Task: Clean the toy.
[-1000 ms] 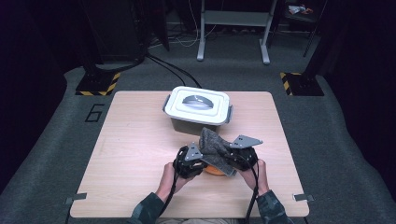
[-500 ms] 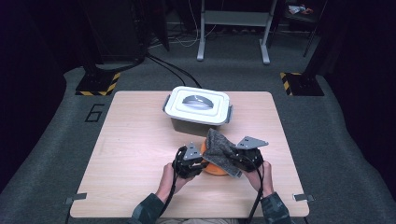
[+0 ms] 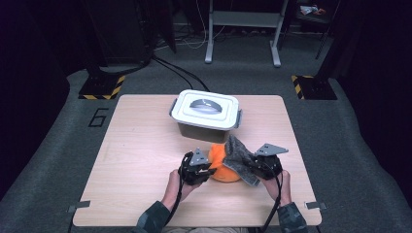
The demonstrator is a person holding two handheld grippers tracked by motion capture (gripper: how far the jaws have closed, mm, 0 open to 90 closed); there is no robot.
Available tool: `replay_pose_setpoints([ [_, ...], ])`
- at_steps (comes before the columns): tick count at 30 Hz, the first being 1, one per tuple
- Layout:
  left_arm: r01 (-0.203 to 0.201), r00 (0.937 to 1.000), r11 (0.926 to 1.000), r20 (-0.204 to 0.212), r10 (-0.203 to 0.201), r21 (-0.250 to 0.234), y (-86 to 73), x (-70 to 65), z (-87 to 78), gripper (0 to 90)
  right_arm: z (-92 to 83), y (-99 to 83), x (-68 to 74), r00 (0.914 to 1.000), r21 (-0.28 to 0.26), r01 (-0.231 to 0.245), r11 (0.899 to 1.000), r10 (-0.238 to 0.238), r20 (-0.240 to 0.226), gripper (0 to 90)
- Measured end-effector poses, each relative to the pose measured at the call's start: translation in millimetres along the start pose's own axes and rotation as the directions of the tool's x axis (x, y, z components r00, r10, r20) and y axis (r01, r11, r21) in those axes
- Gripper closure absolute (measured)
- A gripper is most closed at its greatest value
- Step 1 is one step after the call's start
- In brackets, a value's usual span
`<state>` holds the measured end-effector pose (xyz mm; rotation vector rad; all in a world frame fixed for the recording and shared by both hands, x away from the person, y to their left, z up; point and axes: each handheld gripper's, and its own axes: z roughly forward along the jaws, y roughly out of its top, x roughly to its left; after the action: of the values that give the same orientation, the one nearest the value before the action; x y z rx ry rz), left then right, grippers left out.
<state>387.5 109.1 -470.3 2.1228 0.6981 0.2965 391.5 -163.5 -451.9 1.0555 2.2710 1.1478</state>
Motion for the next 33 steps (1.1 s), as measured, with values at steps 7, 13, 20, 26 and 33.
replay_pose_setpoints([
  [7,0.006,1.0,1.0,0.001,-0.006,0.004,-1.3,1.5,0.5,74.2,1.0,-13.6,-10.8,0.999,0.025,-0.039,0.999,0.038,0.021,74.9],
  [13,0.01,1.0,1.0,-0.001,-0.01,0.002,-1.8,1.3,0.6,74.2,5.2,-25.1,-19.3,0.9976,0.064,-0.063,0.996,0.061,0.034,75.0],
  [20,0.006,1.0,1.0,-0.003,-0.006,0.0,-1.7,0.5,0.2,74.1,10.3,-34.1,-23.6,0.9949,0.105,-0.087,0.991,0.081,0.059,75.0],
  [26,0.003,1.0,1.0,-0.005,-0.003,0.003,-1.0,1.2,-0.7,74.0,-7.8,-32.4,-25.0,0.9937,0.06,-0.089,0.994,0.084,0.075,75.1],
  [33,-0.009,0.9999,1.0,-0.011,0.008,-0.002,1.7,-1.1,-0.2,74.0,-25.2,-3.1,-12.1,0.9988,-0.026,-0.044,0.999,0.044,0.02,75.0],
])
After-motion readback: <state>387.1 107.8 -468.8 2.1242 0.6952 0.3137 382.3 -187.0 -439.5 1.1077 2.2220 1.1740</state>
